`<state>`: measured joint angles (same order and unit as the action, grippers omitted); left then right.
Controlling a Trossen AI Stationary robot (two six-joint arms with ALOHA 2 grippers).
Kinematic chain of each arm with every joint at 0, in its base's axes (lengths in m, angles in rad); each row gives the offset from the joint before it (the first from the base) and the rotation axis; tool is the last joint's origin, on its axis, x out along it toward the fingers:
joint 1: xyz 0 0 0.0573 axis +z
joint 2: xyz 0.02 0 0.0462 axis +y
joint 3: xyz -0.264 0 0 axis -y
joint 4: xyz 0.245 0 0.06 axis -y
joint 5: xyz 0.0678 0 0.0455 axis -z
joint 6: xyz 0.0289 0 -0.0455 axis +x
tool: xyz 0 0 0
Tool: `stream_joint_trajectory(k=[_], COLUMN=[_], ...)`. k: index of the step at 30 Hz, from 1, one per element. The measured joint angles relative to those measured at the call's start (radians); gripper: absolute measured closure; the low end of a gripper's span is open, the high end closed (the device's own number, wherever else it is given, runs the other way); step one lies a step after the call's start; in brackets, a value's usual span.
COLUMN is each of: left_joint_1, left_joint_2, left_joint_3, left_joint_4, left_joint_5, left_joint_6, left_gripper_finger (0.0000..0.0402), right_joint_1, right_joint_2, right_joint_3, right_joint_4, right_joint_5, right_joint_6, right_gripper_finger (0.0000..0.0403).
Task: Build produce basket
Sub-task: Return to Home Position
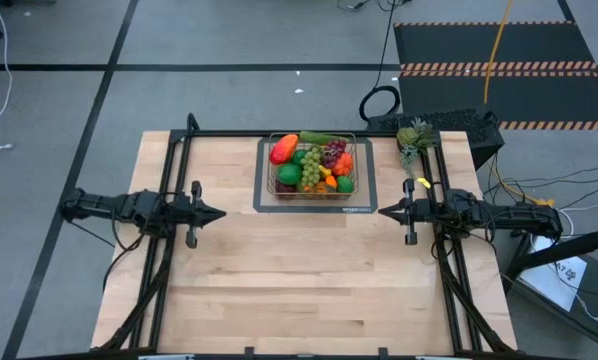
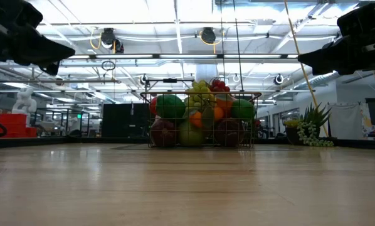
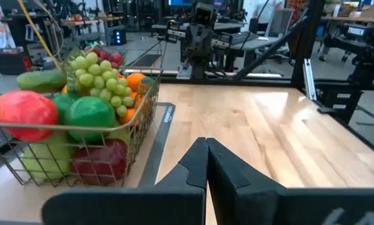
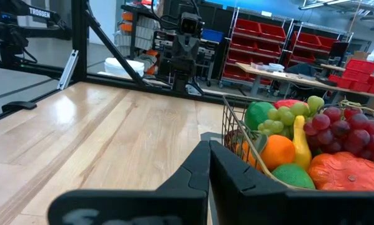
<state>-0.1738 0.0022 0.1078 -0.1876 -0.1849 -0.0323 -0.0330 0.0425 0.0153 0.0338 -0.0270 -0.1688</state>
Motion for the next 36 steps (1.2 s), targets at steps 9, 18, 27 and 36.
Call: stream_joint_trajectory(k=[9,18,27,36], left_joint_1=[0.035,0.061,0.084,0.083], left_joint_2=[0.001,0.000,0.000,0.003], left_joint_3=[-0.038,-0.048,-0.049,-0.097], left_joint_4=[0.047,0.081,0.087,0.225], left_joint_5=[0.008,0.019,0.043,0.039], left_joint_6=[0.033,0.099,0.103,0.109], left_gripper_finger=[0.0400,0.0400,0.0401,0.0401], right_joint_1=[0.000,0.000,0.000,0.000], right_joint_2=[0.000,0.000,0.001,0.001], right_joint_3=[0.000,0.000,0.000,0.000], right_joint_4=[0.000,0.000,0.000,0.000], right_joint_5=[0.000,0.000,0.000,0.000], right_joint_6=[0.000,0.000,0.000,0.000], right_gripper_finger=[0.0403,0.0403,0.0403,0.0403])
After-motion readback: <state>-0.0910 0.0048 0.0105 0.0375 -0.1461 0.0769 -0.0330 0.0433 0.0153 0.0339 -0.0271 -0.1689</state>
